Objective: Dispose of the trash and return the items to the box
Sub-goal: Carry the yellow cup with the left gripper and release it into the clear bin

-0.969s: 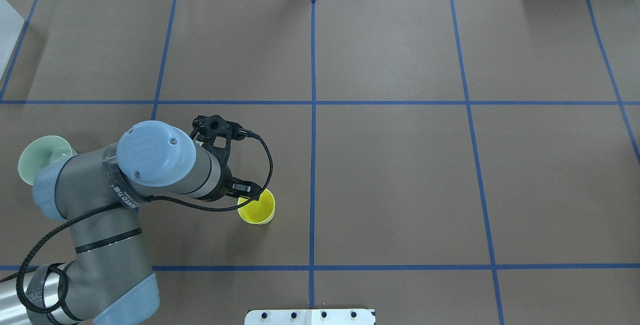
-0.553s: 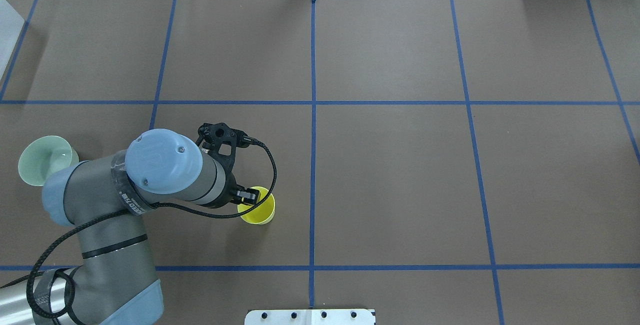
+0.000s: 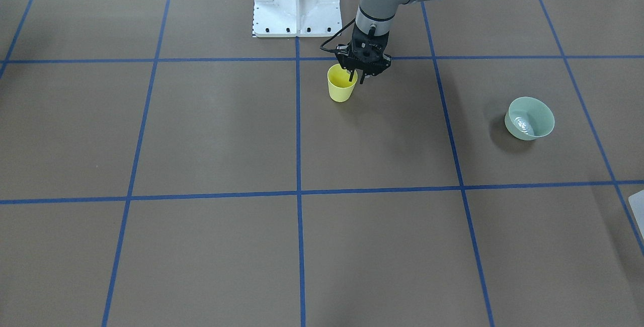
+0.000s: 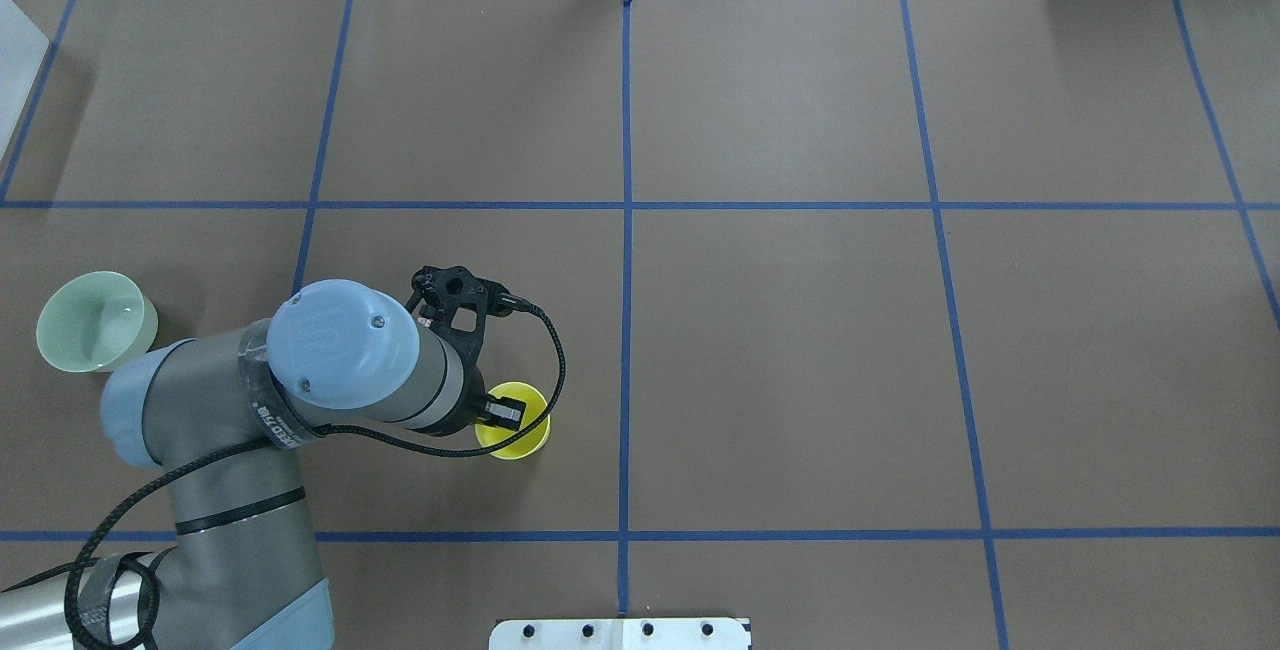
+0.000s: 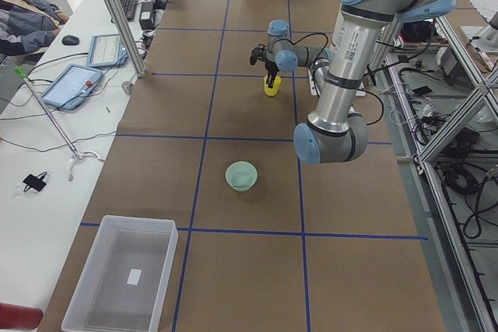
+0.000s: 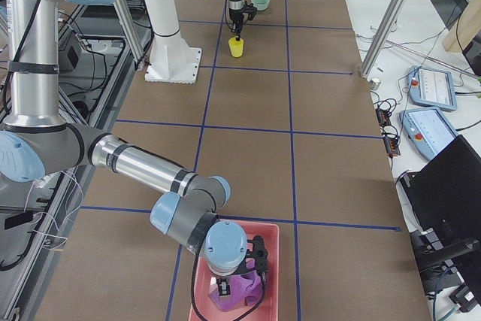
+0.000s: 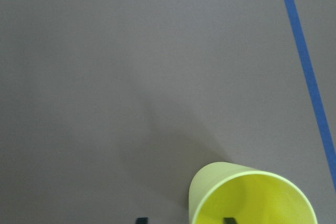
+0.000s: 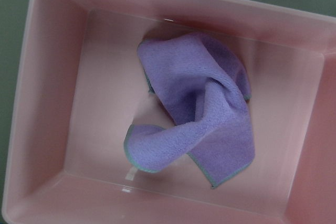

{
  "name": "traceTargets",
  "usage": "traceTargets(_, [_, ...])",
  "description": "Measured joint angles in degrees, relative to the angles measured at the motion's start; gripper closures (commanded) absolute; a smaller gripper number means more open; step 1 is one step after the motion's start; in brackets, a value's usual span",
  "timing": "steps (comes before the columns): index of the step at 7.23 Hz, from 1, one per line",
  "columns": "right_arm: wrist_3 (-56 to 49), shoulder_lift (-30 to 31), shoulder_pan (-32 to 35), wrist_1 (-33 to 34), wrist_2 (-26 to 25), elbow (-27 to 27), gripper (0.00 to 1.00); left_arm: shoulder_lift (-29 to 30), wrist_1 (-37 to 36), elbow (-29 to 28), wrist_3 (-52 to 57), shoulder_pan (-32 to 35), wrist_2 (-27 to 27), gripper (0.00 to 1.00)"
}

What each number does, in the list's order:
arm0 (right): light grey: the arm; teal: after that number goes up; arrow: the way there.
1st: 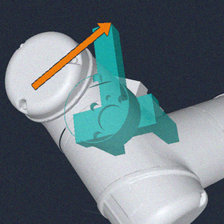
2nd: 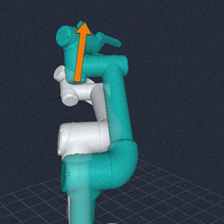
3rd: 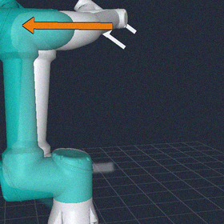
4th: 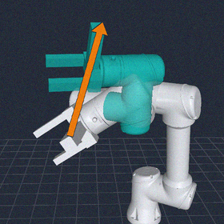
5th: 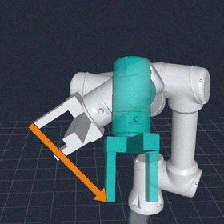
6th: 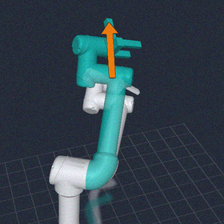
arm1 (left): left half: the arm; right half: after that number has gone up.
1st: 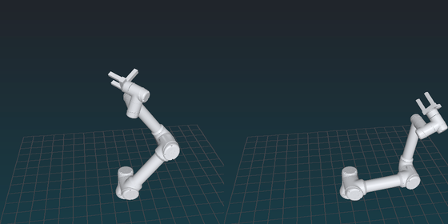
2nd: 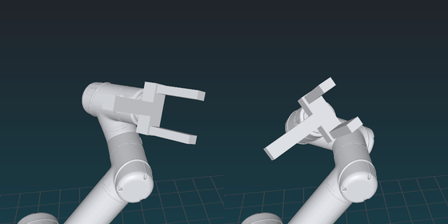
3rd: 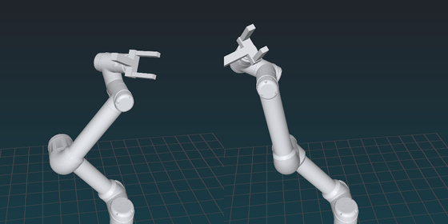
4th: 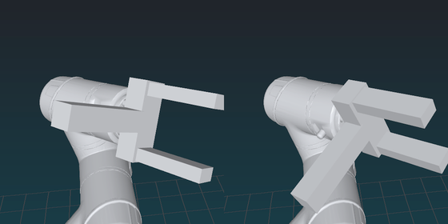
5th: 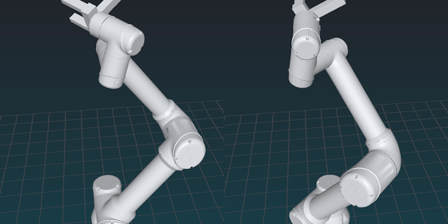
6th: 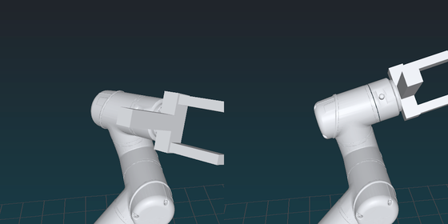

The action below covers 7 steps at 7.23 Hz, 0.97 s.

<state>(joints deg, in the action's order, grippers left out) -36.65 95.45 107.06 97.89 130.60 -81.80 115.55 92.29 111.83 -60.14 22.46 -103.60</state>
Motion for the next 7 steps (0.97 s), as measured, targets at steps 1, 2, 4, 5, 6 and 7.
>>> traceTargets(1, [-0.02,0.00,0.32,-0.02,0.03,-0.25,0.00,-0.30,-0.95,2.69,0.17,0.65,-0.44,1.00])
traceTargets(2, [-0.03,-0.03,0.82,-0.02,0.06,-0.59,0.00,-0.68,-4.31,6.55,0.77,2.96,-1.90,1.00])
traceTargets(4, [0.01,-0.15,1.38,-0.11,0.09,-0.83,0.00,-2.89,-14.06,13.36,11.59,13.17,-7.37,1.00])
traceTargets(5, [0.09,-0.15,1.47,-0.52,0.09,-0.81,0.00,-5.84,-16.40,14.19,20.52,20.78,-10.83,1.00])
traceTargets(6, [0.19,-0.10,1.53,-1.24,0.31,-0.78,0.00,-9.37,-17.25,12.07,33.03,31.08,-16.94,1.00])
traceTargets(7, [0.24,-0.05,1.55,-1.61,0.90,-0.76,0.00,-11.49,-17.42,6.33,45.89,41.24,-24.72,1.00])
